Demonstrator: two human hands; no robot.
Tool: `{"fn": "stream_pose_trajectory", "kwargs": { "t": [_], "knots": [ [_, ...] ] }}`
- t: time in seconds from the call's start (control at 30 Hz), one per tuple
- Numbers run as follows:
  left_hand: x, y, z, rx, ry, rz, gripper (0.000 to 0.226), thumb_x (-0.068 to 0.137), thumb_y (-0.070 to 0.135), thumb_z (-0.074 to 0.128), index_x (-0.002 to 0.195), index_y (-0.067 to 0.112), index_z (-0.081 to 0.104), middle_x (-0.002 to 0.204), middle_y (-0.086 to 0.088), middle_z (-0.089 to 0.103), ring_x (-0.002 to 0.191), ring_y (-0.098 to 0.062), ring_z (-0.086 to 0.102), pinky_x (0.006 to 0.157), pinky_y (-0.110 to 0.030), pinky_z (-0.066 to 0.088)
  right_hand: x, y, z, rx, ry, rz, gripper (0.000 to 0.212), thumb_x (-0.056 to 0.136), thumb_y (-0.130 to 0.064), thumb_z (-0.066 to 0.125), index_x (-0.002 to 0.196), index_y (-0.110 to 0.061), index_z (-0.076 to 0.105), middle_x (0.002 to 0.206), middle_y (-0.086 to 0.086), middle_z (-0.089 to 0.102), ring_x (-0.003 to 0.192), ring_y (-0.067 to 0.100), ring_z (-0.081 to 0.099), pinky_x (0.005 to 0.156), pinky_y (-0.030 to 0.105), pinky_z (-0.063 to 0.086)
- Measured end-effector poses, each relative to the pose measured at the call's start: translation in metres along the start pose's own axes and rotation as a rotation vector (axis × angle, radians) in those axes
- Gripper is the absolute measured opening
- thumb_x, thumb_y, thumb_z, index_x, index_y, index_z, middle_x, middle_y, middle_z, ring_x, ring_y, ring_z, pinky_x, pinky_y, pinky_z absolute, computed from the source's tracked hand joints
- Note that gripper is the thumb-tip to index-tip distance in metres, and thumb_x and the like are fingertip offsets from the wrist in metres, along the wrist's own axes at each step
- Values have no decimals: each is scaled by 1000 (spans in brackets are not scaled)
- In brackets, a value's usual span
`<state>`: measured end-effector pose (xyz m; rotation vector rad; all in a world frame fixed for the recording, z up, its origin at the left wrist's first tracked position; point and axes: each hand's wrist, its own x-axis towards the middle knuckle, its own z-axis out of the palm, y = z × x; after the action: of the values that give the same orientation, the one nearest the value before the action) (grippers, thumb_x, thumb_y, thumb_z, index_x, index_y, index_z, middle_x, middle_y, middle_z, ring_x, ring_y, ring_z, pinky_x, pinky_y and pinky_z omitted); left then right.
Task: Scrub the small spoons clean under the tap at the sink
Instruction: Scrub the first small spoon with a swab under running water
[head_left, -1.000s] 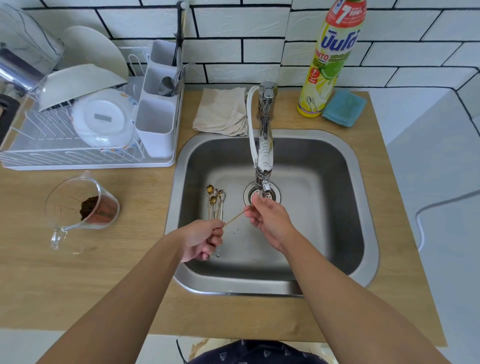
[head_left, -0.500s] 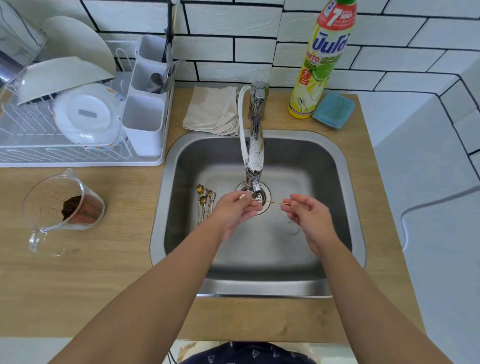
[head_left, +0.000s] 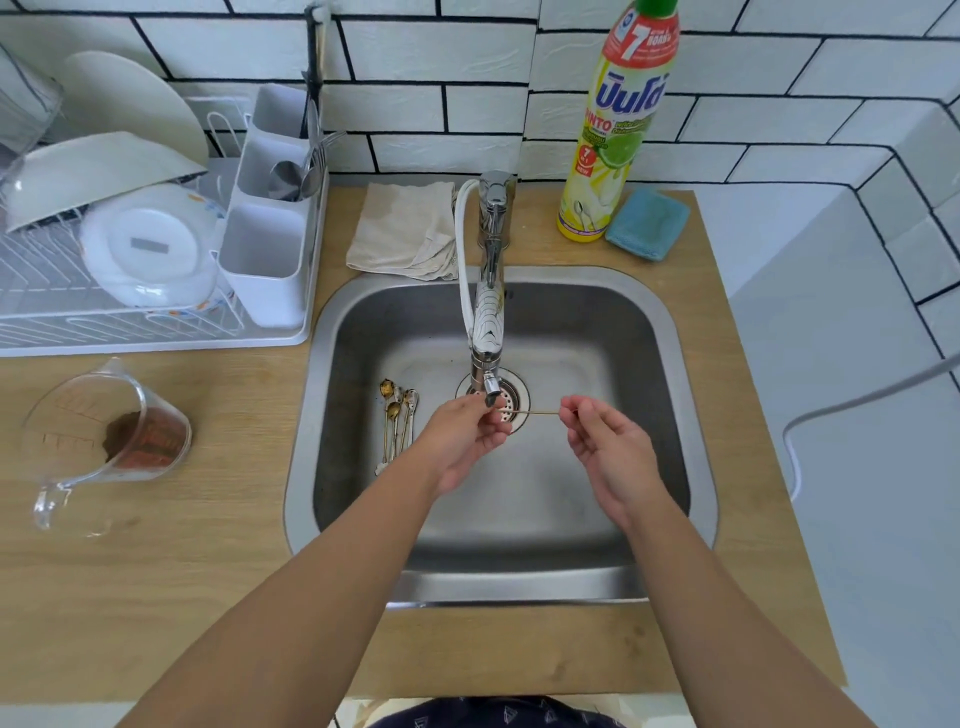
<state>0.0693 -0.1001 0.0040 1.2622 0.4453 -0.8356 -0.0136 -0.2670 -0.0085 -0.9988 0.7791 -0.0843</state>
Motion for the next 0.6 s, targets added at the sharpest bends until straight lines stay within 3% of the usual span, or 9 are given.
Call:
{"fn": "stream_pose_trajectory", "kwargs": {
  "t": [0.1, 0.23, 0.33, 0.47, 0.6],
  "knots": [
    [-5, 1, -36, 6, 99, 33, 16, 100, 6, 51, 100, 0, 66, 75, -9, 61, 66, -12, 69, 65, -21, 58, -1, 17, 28, -26, -46, 66, 16, 99, -6, 64, 110, -16, 68, 102, -2, 80, 81, 4, 69, 70, 18, 52],
    [-16, 2, -86, 96, 318, 71, 18, 101, 6, 49, 106, 3, 66, 87, -15, 63, 79, -18, 66, 66, -24, 58, -3, 41, 69, -17, -126, 180, 26, 89, 9, 70, 105, -11, 68, 94, 2, 80, 80, 9, 68, 67, 19, 53],
    [-21, 0, -96, 181, 442, 135, 20, 103, 11, 45, 111, 7, 63, 96, -16, 66, 84, -21, 67, 77, -30, 59, -4, 51, 90, -30, -105, 231, 16, 90, 3, 72, 98, -11, 73, 86, -2, 80, 79, 8, 68, 67, 17, 56],
    [-24, 1, -88, 123, 421, 189, 21, 103, 4, 39, 111, 9, 58, 103, -17, 66, 91, -19, 70, 76, -25, 58, -1, 55, 97, 41, -48, 222, 16, 103, -7, 57, 113, -5, 70, 97, 3, 77, 84, 8, 66, 76, 18, 57],
    [-26, -1, -88, 121, 372, 206, 20, 106, 7, 37, 116, 6, 55, 100, -18, 64, 81, -15, 73, 70, -19, 59, 0, 51, 87, 19, -189, 180, 19, 104, -7, 55, 115, -13, 70, 102, -6, 79, 85, 2, 69, 83, 20, 57]
  ]
}}
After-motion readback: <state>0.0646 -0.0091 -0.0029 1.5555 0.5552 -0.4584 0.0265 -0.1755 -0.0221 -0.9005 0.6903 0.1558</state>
